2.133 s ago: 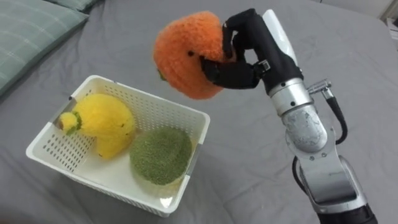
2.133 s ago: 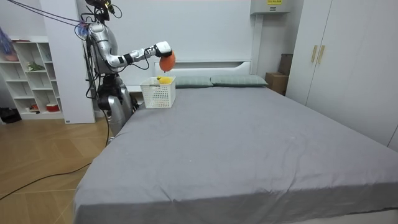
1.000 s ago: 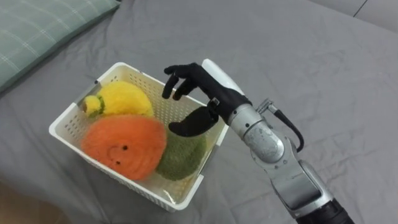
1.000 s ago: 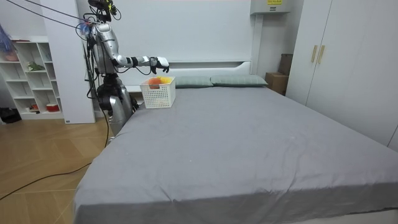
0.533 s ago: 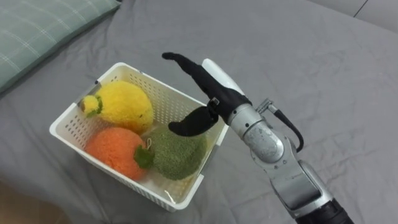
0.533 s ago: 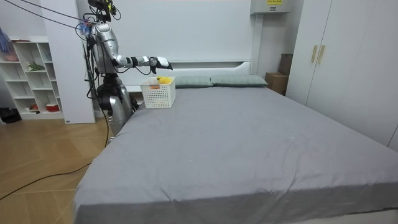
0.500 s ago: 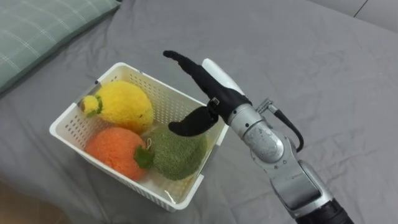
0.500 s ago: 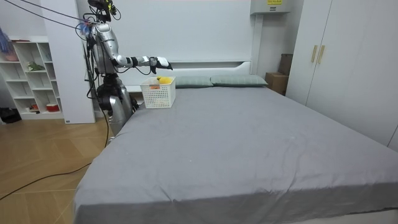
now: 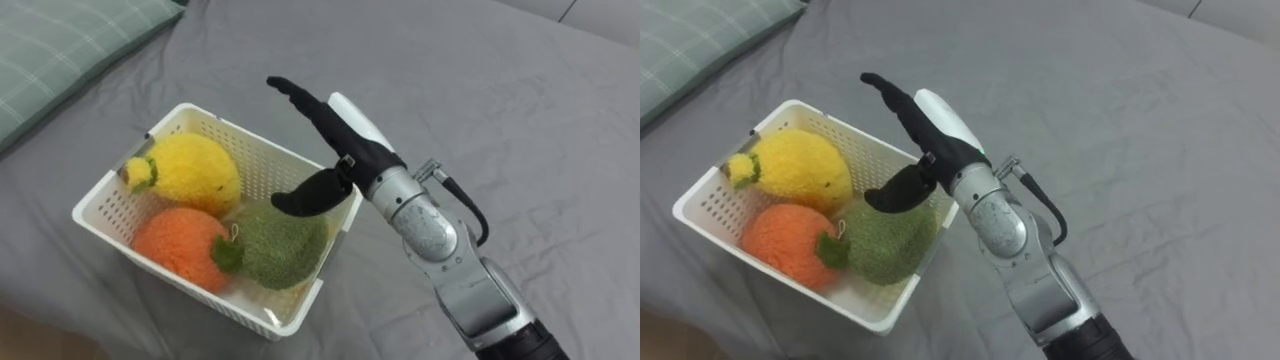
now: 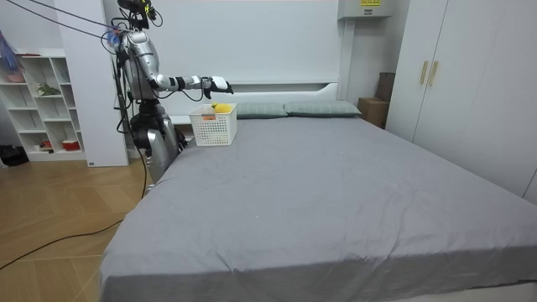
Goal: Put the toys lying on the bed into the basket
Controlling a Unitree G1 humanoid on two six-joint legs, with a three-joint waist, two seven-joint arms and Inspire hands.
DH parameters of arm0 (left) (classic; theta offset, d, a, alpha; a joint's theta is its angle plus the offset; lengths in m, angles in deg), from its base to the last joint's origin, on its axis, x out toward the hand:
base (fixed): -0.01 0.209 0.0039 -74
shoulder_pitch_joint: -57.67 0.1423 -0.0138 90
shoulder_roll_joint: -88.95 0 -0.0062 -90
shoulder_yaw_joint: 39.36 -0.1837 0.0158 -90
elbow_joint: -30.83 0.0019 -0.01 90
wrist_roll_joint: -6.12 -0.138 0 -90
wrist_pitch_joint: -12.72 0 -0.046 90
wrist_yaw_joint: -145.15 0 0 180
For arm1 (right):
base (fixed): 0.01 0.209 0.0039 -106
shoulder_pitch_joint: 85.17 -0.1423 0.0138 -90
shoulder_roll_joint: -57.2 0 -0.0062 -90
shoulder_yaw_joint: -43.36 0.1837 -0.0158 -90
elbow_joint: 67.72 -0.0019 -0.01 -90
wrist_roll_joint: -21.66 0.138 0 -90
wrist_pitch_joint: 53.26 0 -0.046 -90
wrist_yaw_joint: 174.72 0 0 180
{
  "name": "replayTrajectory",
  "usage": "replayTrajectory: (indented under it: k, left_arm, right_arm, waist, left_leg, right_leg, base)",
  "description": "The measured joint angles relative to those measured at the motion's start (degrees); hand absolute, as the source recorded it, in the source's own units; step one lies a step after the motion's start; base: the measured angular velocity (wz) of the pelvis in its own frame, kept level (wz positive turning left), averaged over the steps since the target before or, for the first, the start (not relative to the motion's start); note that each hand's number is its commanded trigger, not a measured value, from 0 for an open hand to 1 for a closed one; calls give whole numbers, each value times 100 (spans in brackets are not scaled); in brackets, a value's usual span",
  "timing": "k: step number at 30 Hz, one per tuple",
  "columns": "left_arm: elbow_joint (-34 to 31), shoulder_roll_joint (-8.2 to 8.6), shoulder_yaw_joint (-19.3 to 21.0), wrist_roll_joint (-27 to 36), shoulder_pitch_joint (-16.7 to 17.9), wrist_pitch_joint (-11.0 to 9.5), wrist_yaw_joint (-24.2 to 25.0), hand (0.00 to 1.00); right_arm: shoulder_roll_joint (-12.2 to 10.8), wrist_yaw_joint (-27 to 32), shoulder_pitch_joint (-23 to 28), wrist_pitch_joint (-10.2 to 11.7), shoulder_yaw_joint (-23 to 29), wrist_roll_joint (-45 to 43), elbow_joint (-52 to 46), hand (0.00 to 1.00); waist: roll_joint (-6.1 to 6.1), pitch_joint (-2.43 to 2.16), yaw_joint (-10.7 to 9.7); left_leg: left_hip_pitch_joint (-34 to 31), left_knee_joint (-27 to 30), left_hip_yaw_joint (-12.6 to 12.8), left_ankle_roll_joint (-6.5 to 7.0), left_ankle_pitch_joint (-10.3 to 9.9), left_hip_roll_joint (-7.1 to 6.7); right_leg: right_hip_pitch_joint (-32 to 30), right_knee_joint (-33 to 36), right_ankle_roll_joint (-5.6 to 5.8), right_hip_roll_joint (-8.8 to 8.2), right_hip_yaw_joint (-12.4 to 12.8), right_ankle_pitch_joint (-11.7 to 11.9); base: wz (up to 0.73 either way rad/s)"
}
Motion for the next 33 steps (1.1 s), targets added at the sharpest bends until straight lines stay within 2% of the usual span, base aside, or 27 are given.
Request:
replayTrajectory:
  k: [3, 10, 14, 16, 17, 19, 20, 22, 27, 33]
  left_arm:
    - [0, -10, -1, 0, 26, 1, -22, 0]
    - [77, -2, 7, 5, 64, 5, -48, 0]
    - [248, -2, 54, 4, 76, 4, -106, 0]
    - [297, 20, 67, 4, 97, 5, -153, 0]
    - [309, 46, 88, 5, 130, 5, -203, 0]
    - [317, 109, 182, 8, 187, 6, -229, 0]
    - [316, 108, 217, 6, 223, 5, -242, 0]
    - [315, 102, 226, 12, 243, 5, -258, 0]
    - [312, 92, 336, 15, 313, 5, -334, 0]
    - [311, 99, 443, 29, 379, -10, -403, 0]
  right_arm:
    - [25, 68, 13, 21, 120, 0, 0, 0]
    - [76, 257, 361, 182, 491, 101, -56, 0]
    - [124, 526, 435, 351, 882, 299, -104, 0]
    - [125, 736, 536, 437, 1109, 465, -229, 0]
    - [124, 883, 641, 538, 1247, 581, -294, 0]
    - [124, 1057, 797, 654, 1427, 751, -300, 0]
    - [127, 1122, 927, 679, 1569, 764, -296, 0]
    - [147, 1211, 1059, 679, 1795, 861, -257, 0]
    - [193, 1682, 1434, 682, 2236, 1230, -164, 0]
    - [196, 2041, 1789, 838, 2625, 2062, 267, 0]
  waist:
    - [19, -8, -116]
    - [85, -49, -199]
    - [190, -121, -472]
    - [233, -140, -572]
    - [267, -159, -616]
    - [312, -156, -670]
    - [317, -158, -768]
    - [334, -146, -863]
    - [339, -148, -1063]
    - [306, -148, -1138]
  left_leg:
    - [14, 0, 3, 0, -1, 1]
    - [87, 1, 101, 0, -1, 4]
    - [101, 0, 106, 1, -1, 3]
    - [128, 0, 114, 1, 0, 5]
    - [153, -4, 151, 1, -1, 10]
    - [239, -33, 241, 0, -2, 22]
    - [251, -36, 239, 1, -4, 23]
    - [226, -37, 241, 2, -5, 23]
    - [240, -18, 254, 1, -6, 27]
    - [287, -40, 450, -1, -11, 50]
  right_leg:
    - [3, 0, 0, 2, 3, 0]
    - [13, 9, 0, 9, 142, 1]
    - [17, 18, 6, 6, 161, 9]
    - [40, 19, 6, 10, 176, 9]
    - [42, 19, 6, 17, 220, 9]
    - [82, 20, 5, 30, 309, 9]
    - [98, 22, 5, 30, 302, 9]
    - [86, 25, 4, 32, 311, 11]
    - [80, 33, 4, 40, 354, 10]
    - [25, 26, 4, 79, 584, 12]
  base:
    - [0]
    - [-7]
    - [-1]
    - [-3]
    - [-19]
    - [-19]
    - [0]
    - [0]
    - [-1]
    - [-15]
